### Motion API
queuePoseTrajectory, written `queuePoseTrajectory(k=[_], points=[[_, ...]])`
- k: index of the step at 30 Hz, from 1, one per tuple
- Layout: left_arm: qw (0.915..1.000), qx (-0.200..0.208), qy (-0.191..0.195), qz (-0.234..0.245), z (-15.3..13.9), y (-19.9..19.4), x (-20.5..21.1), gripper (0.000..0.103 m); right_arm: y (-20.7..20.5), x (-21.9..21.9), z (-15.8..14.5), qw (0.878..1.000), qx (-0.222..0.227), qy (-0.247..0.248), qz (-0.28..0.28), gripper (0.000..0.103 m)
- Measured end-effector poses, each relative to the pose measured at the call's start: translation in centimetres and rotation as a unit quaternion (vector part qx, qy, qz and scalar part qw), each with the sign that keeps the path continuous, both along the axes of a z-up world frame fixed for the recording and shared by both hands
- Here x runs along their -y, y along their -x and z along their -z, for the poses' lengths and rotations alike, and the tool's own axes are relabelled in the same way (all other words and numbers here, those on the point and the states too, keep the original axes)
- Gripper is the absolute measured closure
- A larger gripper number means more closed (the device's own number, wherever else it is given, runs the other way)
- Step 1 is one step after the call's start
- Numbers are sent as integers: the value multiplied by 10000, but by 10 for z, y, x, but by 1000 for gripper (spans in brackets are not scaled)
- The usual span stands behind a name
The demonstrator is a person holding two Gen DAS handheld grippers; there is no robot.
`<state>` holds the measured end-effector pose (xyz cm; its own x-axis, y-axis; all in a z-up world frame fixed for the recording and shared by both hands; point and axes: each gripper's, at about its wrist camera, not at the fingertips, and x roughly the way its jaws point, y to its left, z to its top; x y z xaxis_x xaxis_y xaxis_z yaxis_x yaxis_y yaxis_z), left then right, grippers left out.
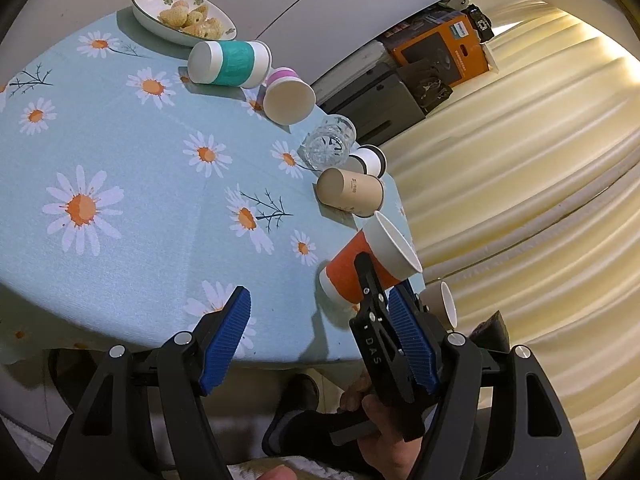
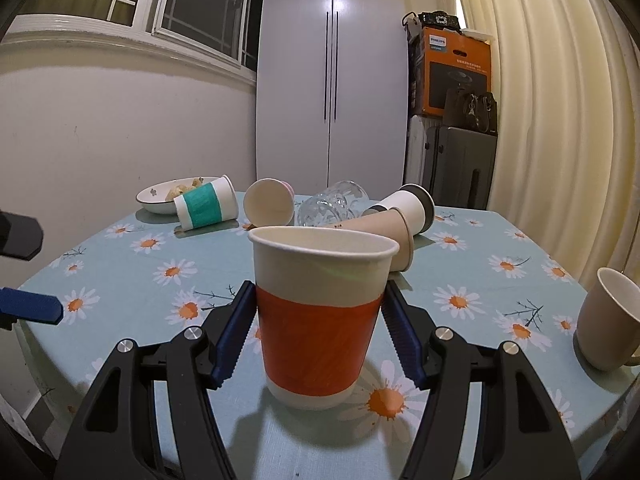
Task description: Flip cup upright
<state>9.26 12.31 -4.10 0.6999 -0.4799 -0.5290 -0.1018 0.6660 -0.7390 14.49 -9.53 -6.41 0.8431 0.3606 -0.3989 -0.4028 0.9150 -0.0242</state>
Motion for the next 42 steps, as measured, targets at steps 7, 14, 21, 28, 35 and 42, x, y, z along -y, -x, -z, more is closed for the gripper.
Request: queuePoseTrajectory(k=[7,14,21,28,35,42], points=[[10000,-28,-55,-31,2,0,-2,33,2,0,3,9999,-148,61,19,37],[9999,-57,-70,-80,3,0,-5,33,3,5,0,9997,-232,-36,39,27],[9996,-59,-253,-114,1,-2,-4,33,12,9,-8,9997,-205,-90,-9,18],[9985,-30,-503,-219,-2,0,-7,33,32,26,-33,9995,-106,-297,-100,14],[9957,99,-885,-248,-10,5,-1,22,58,57,-64,9983,26,-558,-162,12],[9866,467,-1554,-170,-25,21,18,21,81,89,-89,9967,-70,-704,-388,6]])
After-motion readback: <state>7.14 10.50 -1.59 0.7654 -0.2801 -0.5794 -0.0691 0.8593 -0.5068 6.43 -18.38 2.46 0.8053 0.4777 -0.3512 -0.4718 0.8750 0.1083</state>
